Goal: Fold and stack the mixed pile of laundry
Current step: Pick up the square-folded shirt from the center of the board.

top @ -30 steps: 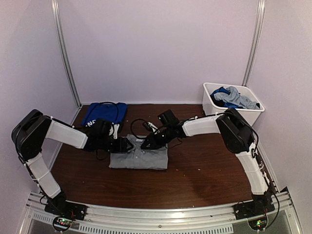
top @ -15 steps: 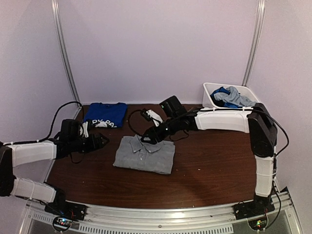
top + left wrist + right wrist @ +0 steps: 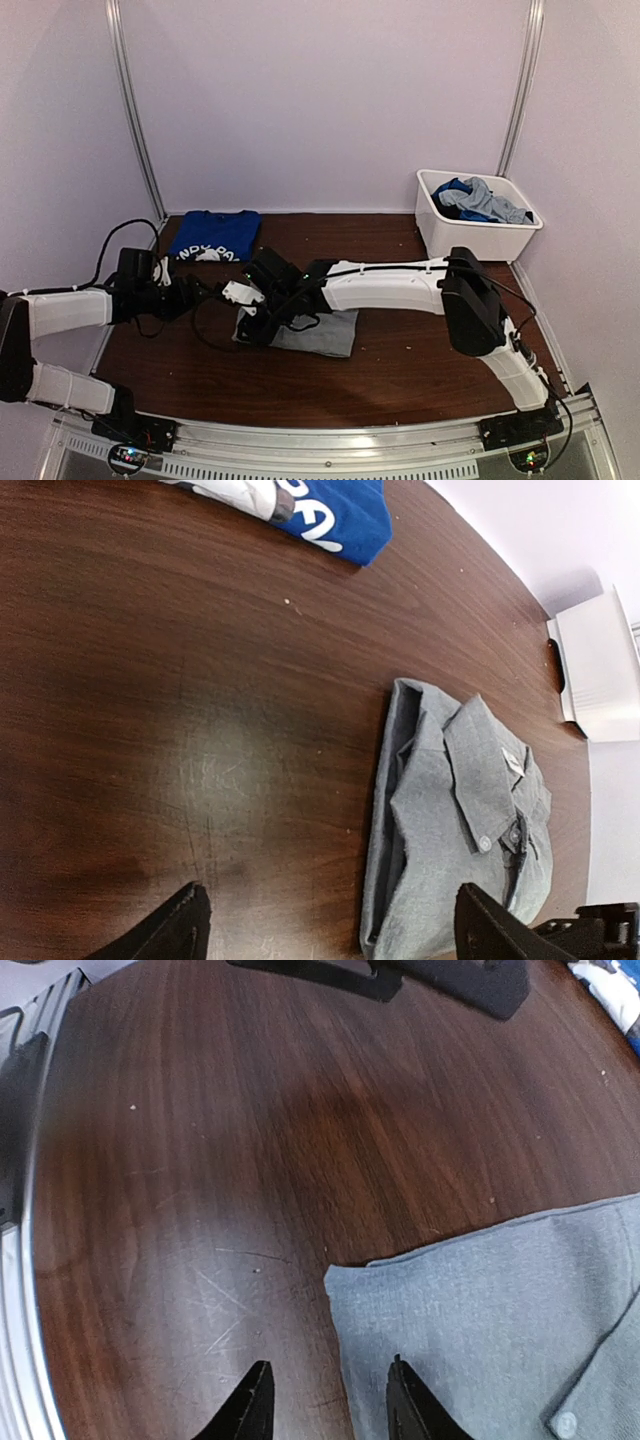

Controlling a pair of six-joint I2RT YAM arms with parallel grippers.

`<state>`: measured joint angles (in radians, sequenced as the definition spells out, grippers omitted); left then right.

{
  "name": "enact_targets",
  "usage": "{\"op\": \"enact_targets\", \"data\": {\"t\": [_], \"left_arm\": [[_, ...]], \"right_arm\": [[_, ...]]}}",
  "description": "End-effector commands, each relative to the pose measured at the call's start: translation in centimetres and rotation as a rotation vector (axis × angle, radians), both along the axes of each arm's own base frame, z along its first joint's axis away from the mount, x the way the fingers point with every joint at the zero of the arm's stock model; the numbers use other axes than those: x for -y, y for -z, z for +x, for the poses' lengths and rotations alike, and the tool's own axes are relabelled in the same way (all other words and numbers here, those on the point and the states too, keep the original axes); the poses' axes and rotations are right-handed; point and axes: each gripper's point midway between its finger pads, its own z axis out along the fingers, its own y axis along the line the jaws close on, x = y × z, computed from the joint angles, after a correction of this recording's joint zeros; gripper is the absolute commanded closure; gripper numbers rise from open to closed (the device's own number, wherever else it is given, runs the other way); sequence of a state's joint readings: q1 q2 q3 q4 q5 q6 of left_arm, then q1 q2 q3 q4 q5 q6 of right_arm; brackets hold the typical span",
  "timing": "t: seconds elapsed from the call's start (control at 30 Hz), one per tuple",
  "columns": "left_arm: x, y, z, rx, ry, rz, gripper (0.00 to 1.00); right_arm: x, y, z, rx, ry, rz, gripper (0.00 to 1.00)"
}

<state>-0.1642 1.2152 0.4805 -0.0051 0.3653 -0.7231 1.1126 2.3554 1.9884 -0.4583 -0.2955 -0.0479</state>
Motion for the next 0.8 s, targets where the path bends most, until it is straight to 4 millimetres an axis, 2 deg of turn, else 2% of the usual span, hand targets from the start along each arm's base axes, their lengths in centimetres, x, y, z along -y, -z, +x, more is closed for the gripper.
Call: {"op": "enact_targets", "data": {"t": [0.0,0.2,0.37,0.43,0.5,0.57,0.63,0.73,0.77], "left_arm": [[0.1,-0.7,0.8,0.014,0.002,-0.029,0.14],[0.2,-0.4,0.9,0.01,0.007,-0.024,0.14],[0.2,0.1,1.0,-0.002,0.006,-0.021,0.13],[0.4,0.2,1.1,-0.004,0.014,-0.028,0.12],[0.7,0.3,1.1,-0.004,0.029,-0.04,0.13],[0.9,0.5,1.0,-0.003,0.045,-0.044,0.13],[1.1,0.4,0.8,0.006,0.065,-0.046,0.13],[1.9,0.2,0.5,0.019,0.095,-0.065,0.11],[2.3,0.1,0.3,0.023,0.106,-0.091,0.1]], "right_arm": [[-0.7,0.9,1.3,0.04,0.04,-0.042,0.62],[-0.5,5.3,2.7,0.065,0.097,-0.128,0.56],[0.9,10.0,1.9,0.113,0.076,-0.268,0.53],[1.7,11.8,1.4,0.146,0.066,-0.331,0.57],[2.6,12.4,1.8,0.191,0.09,-0.376,0.7],[2.9,11.7,2.3,0.225,0.11,-0.375,0.84],[2.9,9.7,2.4,0.257,0.119,-0.333,0.99],[2.0,4.9,2.5,0.313,0.113,-0.169,1.0],[2.2,4.0,2.4,0.32,0.11,-0.138,1.0]]}}
